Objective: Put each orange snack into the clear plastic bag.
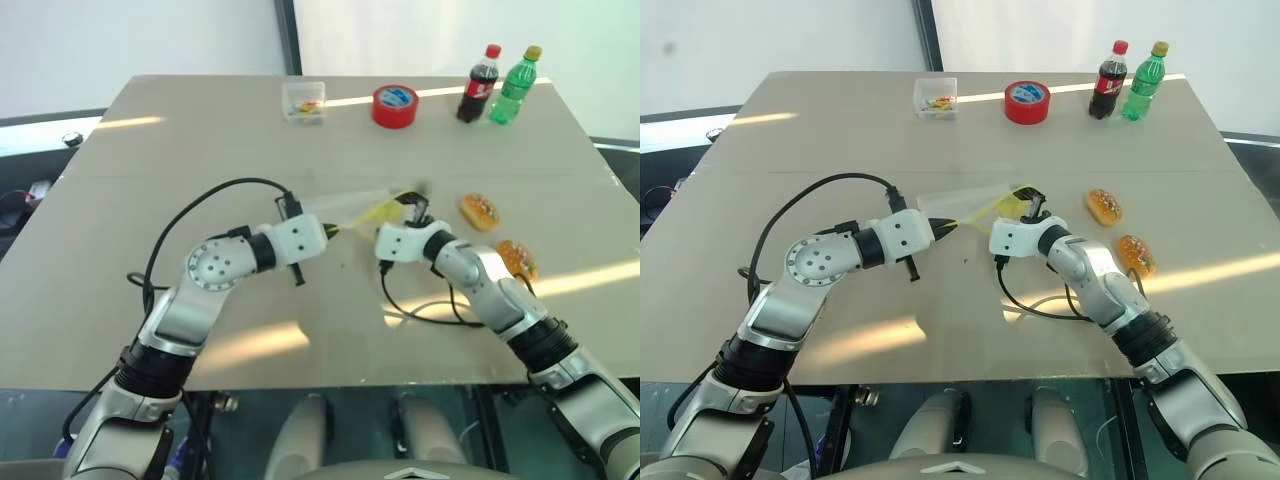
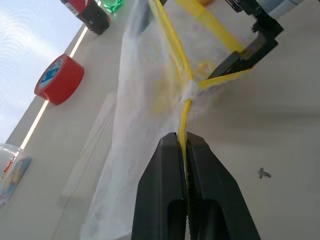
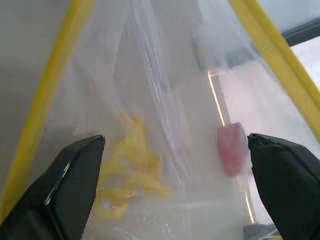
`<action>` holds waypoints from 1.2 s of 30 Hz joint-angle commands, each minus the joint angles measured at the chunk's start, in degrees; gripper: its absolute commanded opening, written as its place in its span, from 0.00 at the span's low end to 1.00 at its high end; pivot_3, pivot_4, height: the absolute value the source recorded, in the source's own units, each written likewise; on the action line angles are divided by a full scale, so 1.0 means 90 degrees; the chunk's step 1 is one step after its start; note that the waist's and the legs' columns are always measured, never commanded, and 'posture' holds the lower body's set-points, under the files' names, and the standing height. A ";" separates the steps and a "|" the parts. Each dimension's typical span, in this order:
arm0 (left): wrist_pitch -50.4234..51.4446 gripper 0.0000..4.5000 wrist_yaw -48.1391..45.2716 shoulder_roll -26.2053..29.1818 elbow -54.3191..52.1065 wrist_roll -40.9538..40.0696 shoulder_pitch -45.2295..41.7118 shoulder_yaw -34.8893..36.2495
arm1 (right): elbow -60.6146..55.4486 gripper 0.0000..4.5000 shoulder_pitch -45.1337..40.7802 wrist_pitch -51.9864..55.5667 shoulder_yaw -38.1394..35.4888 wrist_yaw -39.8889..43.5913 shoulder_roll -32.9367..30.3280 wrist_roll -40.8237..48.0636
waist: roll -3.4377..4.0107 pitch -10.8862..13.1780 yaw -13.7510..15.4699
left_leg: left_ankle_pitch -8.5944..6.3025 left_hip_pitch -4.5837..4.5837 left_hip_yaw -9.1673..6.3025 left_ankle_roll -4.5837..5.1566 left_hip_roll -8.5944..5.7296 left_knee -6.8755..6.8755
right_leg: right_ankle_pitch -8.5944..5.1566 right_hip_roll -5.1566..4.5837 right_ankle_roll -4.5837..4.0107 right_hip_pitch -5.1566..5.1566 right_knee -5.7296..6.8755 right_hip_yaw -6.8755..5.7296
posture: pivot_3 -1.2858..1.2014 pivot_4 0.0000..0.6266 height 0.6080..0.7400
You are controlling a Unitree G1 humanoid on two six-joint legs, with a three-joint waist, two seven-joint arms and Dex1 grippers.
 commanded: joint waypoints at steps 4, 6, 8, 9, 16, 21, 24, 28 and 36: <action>0.0133 0.00 0.0324 -0.0190 0.0281 -0.0055 -0.0040 0.0270 | -0.0484 0.98 0.0248 -0.0033 -0.0737 0.0120 -0.0234 0.0235 | 0.0000 0.0000 0.0013 | 0.0000 0.0000 -0.0001 0.0000 0.0000 0.0000 | 0.0000 0.0000 0.0000 0.0001 0.0000 -0.0001 | 0.52 0.24 1.00; 0.0129 0.00 0.0389 -0.0244 0.0455 -0.0042 -0.0055 0.0284 | -0.0849 0.98 0.0470 -0.0026 -0.1001 0.0341 -0.0410 0.0436 | 0.0000 0.0000 0.0026 | -0.0001 -0.0001 -0.0003 0.0002 0.0000 0.0000 | 0.0000 -0.0001 0.0000 0.0002 0.0000 -0.0003 | 0.52 0.24 1.00; 0.0105 0.00 0.0444 -0.0290 0.0617 -0.0050 -0.0083 0.0302 | -0.1281 0.98 0.0791 0.0149 -0.1388 0.0612 -0.0450 0.0923 | 0.0000 0.0000 0.0032 | -0.0003 -0.0002 -0.0004 0.0006 -0.0002 0.0001 | 0.0000 -0.0004 0.0000 0.0003 -0.0001 -0.0003 | 0.52 0.24 1.00; 0.0117 0.00 0.0477 -0.0321 0.0684 -0.0067 -0.0101 0.0324 | -0.1508 0.98 0.0966 0.0344 -0.1623 0.0718 -0.0421 0.1188 | 0.0000 0.0000 0.0030 | -0.0004 -0.0002 -0.0004 0.0007 -0.0001 0.0003 | 0.0000 -0.0004 0.0000 0.0004 -0.0001 -0.0003 | 0.52 0.24 1.00; 0.0171 0.00 0.0560 -0.0454 0.0892 -0.0064 -0.0239 0.0401 | -0.1858 0.98 0.1436 0.2048 -0.3001 0.0816 0.0032 0.2405 | 0.0000 0.0000 0.0007 | -0.0005 0.0005 -0.0004 0.0008 0.0004 0.0006 | 0.0000 -0.0002 0.0000 0.0010 0.0010 -0.0002 | 0.52 0.24 1.00; 0.0307 0.00 0.0537 -0.0529 0.0835 -0.0055 -0.0351 0.0327 | -0.0571 0.98 0.0941 0.2666 -0.3496 0.0754 0.0307 0.2996 | 0.0000 0.0000 0.0005 | -0.0005 0.0010 0.0000 0.0008 0.0001 0.0007 | 0.0000 -0.0003 0.0000 0.0011 0.0014 0.0000 | 0.52 0.24 1.00; 0.0419 0.00 0.0521 -0.0553 0.0750 -0.0047 -0.0393 0.0310 | 0.0357 0.98 0.0462 0.2837 -0.3749 0.0715 0.0384 0.3285 | 0.0000 0.0000 -0.0014 | -0.0004 0.0010 0.0001 0.0008 0.0001 0.0005 | 0.0000 -0.0001 0.0000 0.0009 0.0015 0.0001 | 0.52 0.24 1.00; 0.0539 0.00 0.0514 -0.0577 0.0624 -0.0094 -0.0374 0.0356 | 0.1081 0.98 0.0054 0.2945 -0.3962 0.0738 0.0375 0.3588 | -0.0001 -0.0002 -0.0008 | -0.0005 0.0012 0.0004 0.0008 0.0001 0.0005 | 0.0001 -0.0002 0.0000 0.0010 0.0013 0.0003 | 0.52 0.24 1.00; 0.0545 0.00 0.0529 -0.0578 0.0594 -0.0098 -0.0314 0.0376 | 0.1576 0.70 -0.0167 0.2813 -0.4050 0.0707 0.0298 0.3801 | 0.0000 -0.0002 -0.0007 | -0.0005 0.0011 0.0004 0.0008 0.0002 0.0006 | 0.0001 -0.0003 0.0000 0.0010 0.0013 0.0005 | 0.52 0.24 1.00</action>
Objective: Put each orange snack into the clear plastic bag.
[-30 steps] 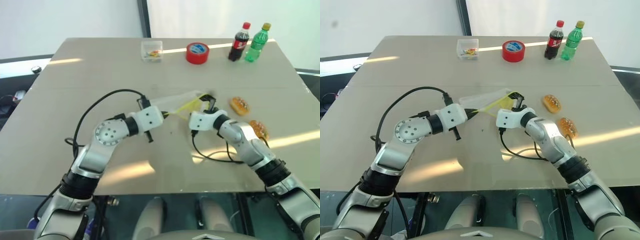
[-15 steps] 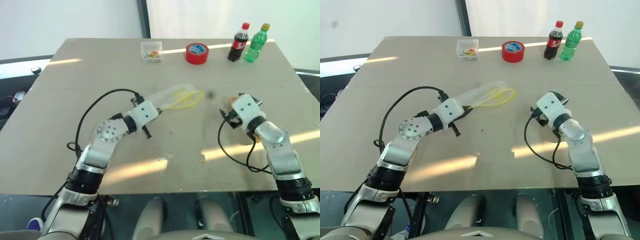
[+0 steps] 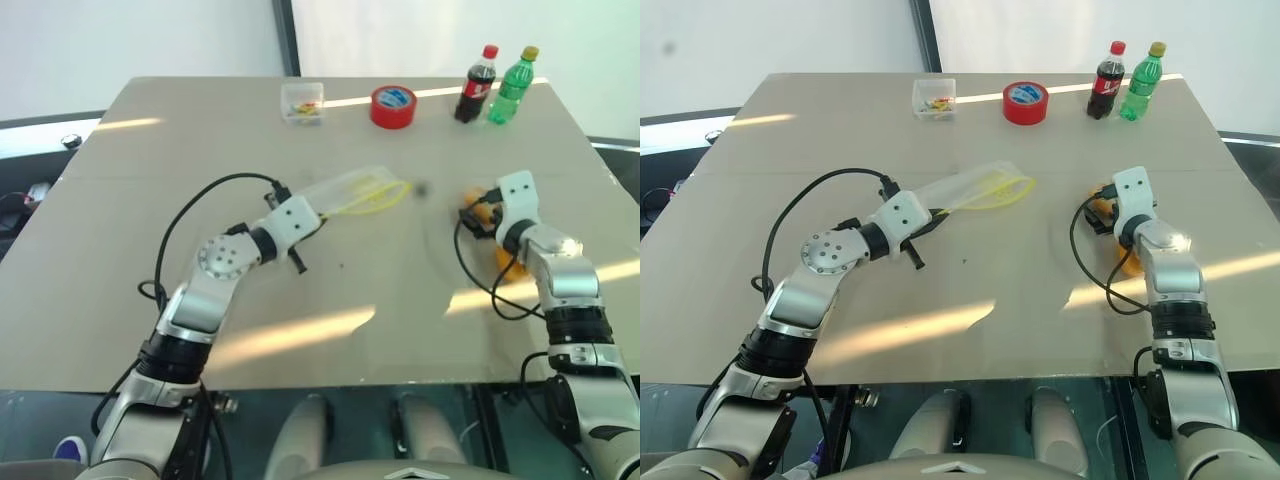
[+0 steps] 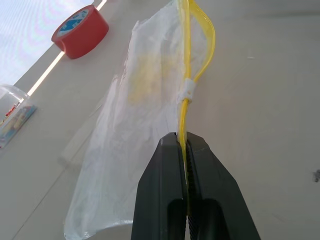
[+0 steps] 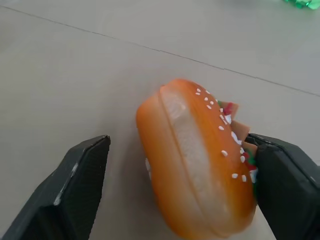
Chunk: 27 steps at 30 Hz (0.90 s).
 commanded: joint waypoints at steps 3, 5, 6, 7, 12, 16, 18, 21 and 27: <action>-0.0052 0.00 0.0047 0.0016 -0.0301 -0.0099 0.0034 0.0165 | -0.0094 0.36 0.0066 -0.0207 0.0042 -0.0025 -0.0087 0.0034 | 0.0000 0.0000 0.0000 | 0.0000 0.0000 0.0001 0.0000 0.0000 0.0000 | 0.0000 0.0000 0.0000 0.0000 0.0000 0.0000 | 0.52 0.24 1.00; -0.0045 0.00 0.0065 -0.0001 -0.0296 -0.0117 0.0041 0.0187 | -0.0347 0.19 0.0153 -0.0459 0.0134 -0.0002 -0.0144 -0.0042 | 0.0000 0.0000 0.0000 | 0.0000 0.0000 0.0000 0.0000 0.0000 0.0000 | 0.0000 0.0000 0.0000 0.0000 0.0001 0.0000 | 0.52 0.24 1.00; -0.0037 0.00 0.0071 -0.0008 -0.0298 -0.0120 0.0041 0.0191 | -0.0492 0.13 0.0197 -0.0563 0.0178 0.0034 -0.0182 -0.0066 | 0.0000 0.0000 0.0001 | 0.0000 0.0000 0.0000 0.0000 0.0000 0.0000 | 0.0000 0.0000 0.0000 -0.0001 0.0001 0.0000 | 0.52 0.24 1.00; -0.0020 0.00 0.0073 -0.0025 -0.0299 -0.0143 0.0041 0.0202 | -0.0727 0.06 0.0255 -0.0671 0.0241 0.0089 -0.0234 -0.0094 | 0.0001 0.0000 0.0000 | 0.0000 0.0000 0.0000 0.0000 0.0000 0.0000 | 0.0000 0.0000 0.0000 -0.0001 0.0001 0.0000 | 0.52 0.24 1.00; 0.0074 0.00 0.0061 -0.0079 -0.0276 -0.0258 0.0005 0.0242 | -0.2404 0.04 0.0578 -0.0396 0.0847 0.0667 -0.0401 -0.0035 | 0.0006 0.0004 -0.0022 | 0.0000 -0.0006 0.0002 0.0000 0.0002 0.0000 | 0.0000 0.0000 0.0001 -0.0005 -0.0001 0.0002 | 0.52 0.24 1.00; 0.0060 0.00 0.0067 -0.0125 -0.0271 -0.0233 -0.0130 0.0180 | -0.3194 0.04 0.0524 0.0155 0.1408 0.0682 -0.0081 -0.0049 | 0.0006 0.0003 -0.0005 | 0.0000 -0.0004 -0.0002 0.0000 0.0008 0.0000 | 0.0000 0.0004 0.0001 -0.0005 0.0002 -0.0002 | 0.52 0.24 1.00; -0.0016 0.00 0.0043 -0.0122 -0.0276 -0.0215 -0.0152 0.0146 | -0.3292 0.04 0.0435 0.0236 0.1669 0.0677 0.0076 -0.0137 | 0.0006 0.0003 -0.0006 | 0.0000 -0.0003 -0.0004 0.0000 0.0008 0.0002 | 0.0000 0.0003 0.0001 -0.0005 0.0004 -0.0002 | 0.52 0.24 1.00; -0.0022 0.00 0.0022 -0.0133 -0.0319 -0.0234 -0.0160 0.0139 | -0.3250 0.04 0.0335 0.0259 0.1946 0.0676 0.0222 -0.0219 | 0.0006 0.0003 0.0023 | 0.0000 -0.0005 -0.0005 0.0000 0.0005 0.0002 | 0.0000 0.0001 0.0001 -0.0005 0.0002 -0.0003 | 0.52 0.24 1.00; -0.0320 0.00 -0.0195 0.0004 -0.0501 -0.0194 -0.0010 0.0010 | -0.3055 0.04 0.0087 0.0124 0.2198 0.0703 0.0415 -0.0284 | 0.0006 0.0003 0.0024 | 0.0005 -0.0011 -0.0011 -0.0009 0.0001 0.0002 | 0.0000 -0.0003 0.0001 -0.0006 -0.0006 -0.0009 | 0.52 0.24 1.00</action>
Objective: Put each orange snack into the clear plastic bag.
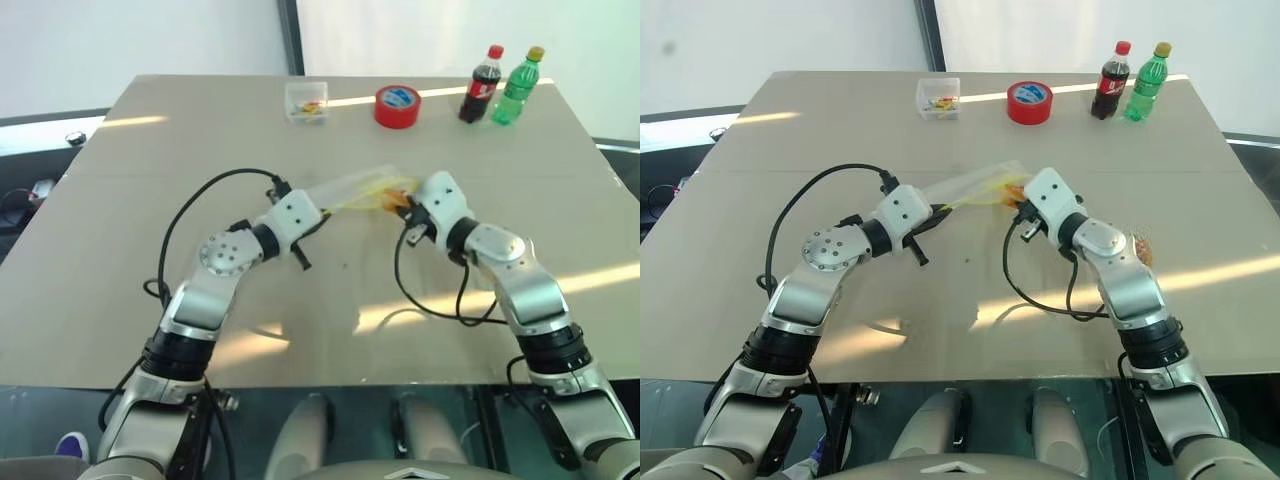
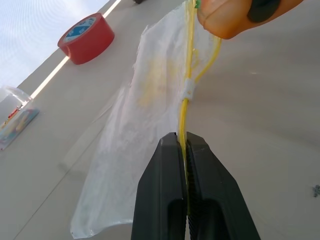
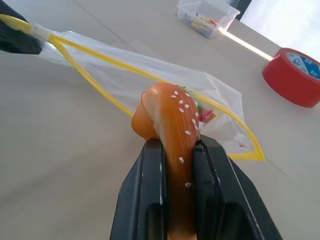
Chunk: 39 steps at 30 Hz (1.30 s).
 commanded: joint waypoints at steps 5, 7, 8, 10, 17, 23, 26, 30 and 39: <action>-0.0580 0.00 -0.0264 0.0212 -0.0596 0.0048 0.0205 -0.0174 | 0.0100 0.04 -0.0377 -0.0267 0.0211 0.0116 0.0112 -0.0102 | 0.0000 0.0000 -0.0021 | -0.0002 0.0002 0.0001 0.0004 0.0001 -0.0002 | 0.0000 0.0000 0.0000 0.0000 0.0000 0.0001 | 0.52 0.24 1.00; -0.0816 0.00 -0.0365 0.0272 -0.0646 0.0086 0.0276 -0.0245 | 0.0333 0.04 -0.0432 -0.0542 0.0436 0.0091 0.0063 -0.0373 | 0.0000 0.0000 -0.0023 | -0.0004 0.0003 0.0001 0.0008 0.0000 -0.0002 | 0.0000 0.0001 0.0000 0.0000 0.0001 0.0001 | 0.52 0.24 1.00; -0.0914 0.00 -0.0390 0.0300 -0.0661 0.0099 0.0315 -0.0265 | 0.0436 0.04 -0.0450 -0.0640 0.0495 0.0079 0.0077 -0.0446 | 0.0000 0.0000 -0.0022 | -0.0004 0.0003 0.0002 0.0007 0.0000 -0.0002 | 0.0000 0.0000 0.0000 0.0000 0.0001 0.0001 | 0.52 0.24 1.00; -0.0989 0.00 -0.0373 0.0301 -0.0681 0.0066 0.0372 -0.0237 | 0.0611 0.04 -0.0478 -0.0859 0.0694 0.0145 0.0029 -0.0644 | 0.0000 0.0000 -0.0023 | -0.0004 0.0002 0.0002 0.0007 0.0000 -0.0002 | 0.0000 0.0001 0.0000 0.0000 0.0001 0.0002 | 0.52 0.24 1.00; -0.0890 0.00 -0.0341 0.0239 -0.0709 -0.0180 0.0322 -0.0031 | 0.0824 0.04 -0.0469 -0.1084 0.0699 0.0233 0.0032 -0.0733 | 0.0001 0.0000 -0.0022 | -0.0005 0.0002 0.0002 0.0008 0.0000 -0.0002 | 0.0000 0.0000 0.0000 0.0000 0.0001 0.0001 | 0.52 0.24 1.00; -0.0881 0.00 -0.0559 0.0332 -0.0731 -0.0269 0.0404 -0.0059 | 0.0712 0.04 -0.0348 -0.0643 0.0140 0.0212 0.0415 -0.0041 | 0.0001 0.0000 -0.0024 | -0.0005 0.0002 0.0002 0.0008 0.0001 -0.0002 | 0.0000 0.0001 0.0000 0.0000 0.0001 0.0001 | 0.52 0.24 1.00; -0.0941 0.00 -0.0756 0.0323 -0.0784 -0.0402 0.0485 -0.0126 | 0.1058 0.04 -0.0408 -0.0777 0.0035 0.0035 0.0958 0.0189 | 0.0001 0.0000 -0.0053 | -0.0005 0.0005 0.0004 0.0008 0.0005 -0.0004 | 0.0000 0.0004 0.0000 0.0000 0.0002 0.0004 | 0.52 0.24 1.00; -0.1047 0.00 -0.0971 0.0391 -0.0763 -0.0509 0.0541 -0.0076 | 0.1707 0.04 -0.0526 -0.1516 0.0260 -0.0136 0.1228 -0.0178 | 0.0001 0.0000 -0.0036 | -0.0005 0.0007 0.0004 0.0008 0.0004 -0.0005 | 0.0000 0.0006 -0.0001 0.0000 0.0004 0.0003 | 0.52 0.24 1.00; -0.1542 0.00 -0.0743 0.0497 -0.0001 -0.0294 0.0502 0.0107 | 0.2312 0.65 -0.0572 -0.2371 0.0360 -0.0554 0.0783 -0.1015 | 0.0002 0.0001 -0.0030 | 0.0001 0.0007 0.0001 -0.0001 -0.0002 -0.0004 | 0.0000 0.0003 -0.0001 0.0001 0.0002 0.0001 | 0.52 0.24 1.00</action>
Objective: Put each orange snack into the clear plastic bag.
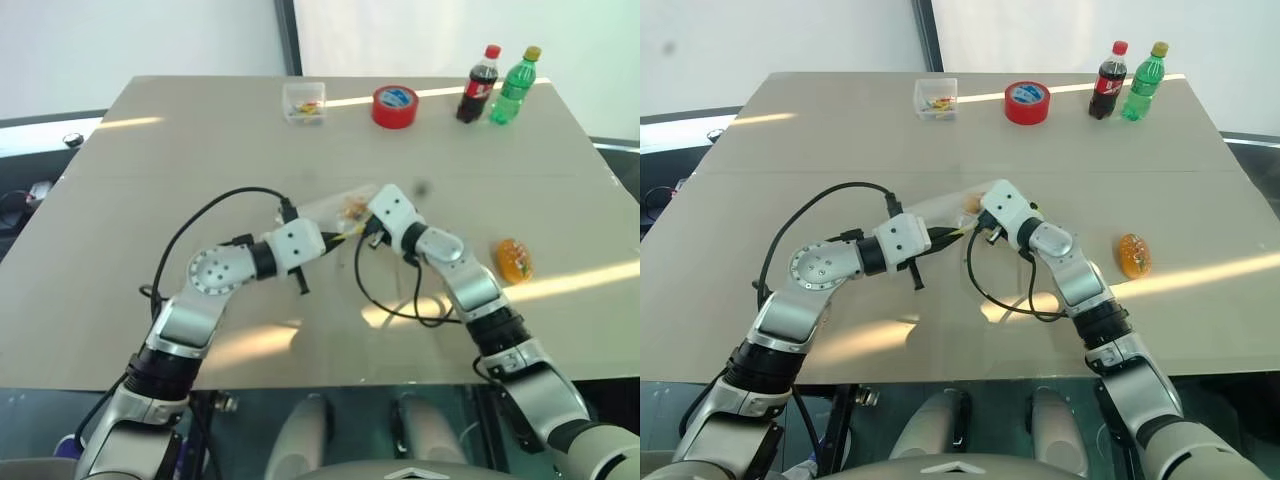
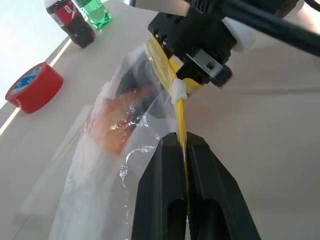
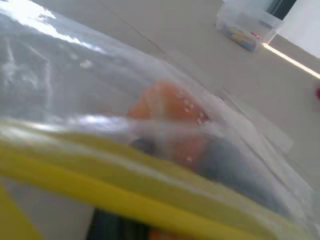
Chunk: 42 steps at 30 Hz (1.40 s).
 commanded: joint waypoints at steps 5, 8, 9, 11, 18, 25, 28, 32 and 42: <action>-0.0141 0.00 0.0478 0.0046 0.0716 0.0301 -0.0303 0.0238 | -0.1487 0.84 0.0443 0.0389 -0.0419 0.0125 -0.0465 0.0113 | 0.0000 0.0000 0.0001 | -0.0005 -0.0001 -0.0001 0.0009 0.0000 -0.0001 | 0.0000 0.0001 0.0000 -0.0002 0.0001 0.0000 | 0.52 0.24 1.00; -0.0079 0.00 0.0581 -0.0051 0.0942 0.0259 -0.0461 0.0248 | -0.2462 0.84 0.0787 0.1008 -0.0636 0.0364 -0.0602 0.0478 | 0.0000 0.0000 0.0007 | -0.0006 -0.0003 -0.0001 0.0010 0.0000 0.0000 | 0.0000 0.0000 0.0000 -0.0001 0.0001 0.0000 | 0.52 0.24 1.00; -0.0055 0.00 0.0608 -0.0109 0.0996 0.0211 -0.0513 0.0253 | -0.2774 0.84 0.0898 0.1222 -0.0724 0.0391 -0.0622 0.0597 | 0.0000 0.0000 0.0010 | -0.0006 -0.0003 -0.0001 0.0011 0.0000 0.0000 | 0.0000 0.0000 0.0000 -0.0001 0.0001 -0.0001 | 0.52 0.24 1.00; 0.0072 0.00 0.0641 -0.0245 0.1039 0.0083 -0.0589 0.0296 | -0.3328 0.84 0.1136 0.1546 -0.0866 0.0427 -0.0741 0.0728 | 0.0000 0.0000 0.0017 | -0.0006 -0.0004 -0.0002 0.0011 0.0001 0.0000 | 0.0000 -0.0001 0.0000 -0.0001 0.0001 -0.0002 | 0.52 0.24 1.00; -0.0060 0.00 0.0579 -0.0348 0.1230 0.0079 -0.0760 0.0290 | -0.4805 0.84 0.2401 0.2954 -0.1875 -0.0042 -0.1369 0.0670 | -0.0001 0.0000 0.0048 | -0.0006 -0.0005 -0.0005 0.0011 -0.0001 0.0002 | 0.0000 -0.0003 0.0001 0.0003 -0.0001 -0.0006 | 0.52 0.24 1.00; -0.0163 0.00 0.0475 -0.0383 0.1316 0.0061 -0.0810 0.0291 | -0.5371 0.84 0.3340 0.4078 -0.2946 -0.1389 -0.0817 0.0315 | 0.0000 -0.0001 0.0037 | -0.0006 -0.0002 -0.0004 0.0010 0.0000 0.0001 | 0.0000 -0.0001 0.0001 0.0002 0.0005 -0.0003 | 0.52 0.24 1.00; -0.0194 0.00 0.0442 -0.0398 0.1371 0.0059 -0.0830 0.0284 | -0.5483 0.84 0.3599 0.4291 -0.3129 -0.1636 -0.0647 0.0304 | 0.0000 -0.0002 0.0031 | -0.0006 0.0000 0.0002 0.0011 -0.0002 0.0002 | 0.0000 -0.0002 0.0001 0.0003 0.0005 0.0002 | 0.52 0.24 1.00; -0.0237 0.00 0.0405 -0.0428 0.1452 0.0056 -0.0871 0.0275 | -0.5297 0.84 0.3694 0.4516 -0.3353 -0.1720 -0.0324 0.0608 | 0.0000 -0.0002 0.0026 | -0.0006 0.0002 0.0001 0.0011 -0.0002 0.0002 | -0.0001 0.0000 0.0001 0.0004 0.0007 0.0001 | 0.52 0.24 1.00; -0.0202 0.00 0.0417 -0.0493 0.1463 0.0012 -0.0913 0.0312 | -0.5246 0.33 0.3678 0.4332 -0.3435 -0.1481 -0.0283 0.1154 | 0.0000 -0.0002 0.0026 | -0.0006 0.0002 0.0001 0.0011 -0.0001 0.0002 | -0.0001 0.0000 0.0001 0.0004 0.0007 0.0001 | 0.52 0.24 1.00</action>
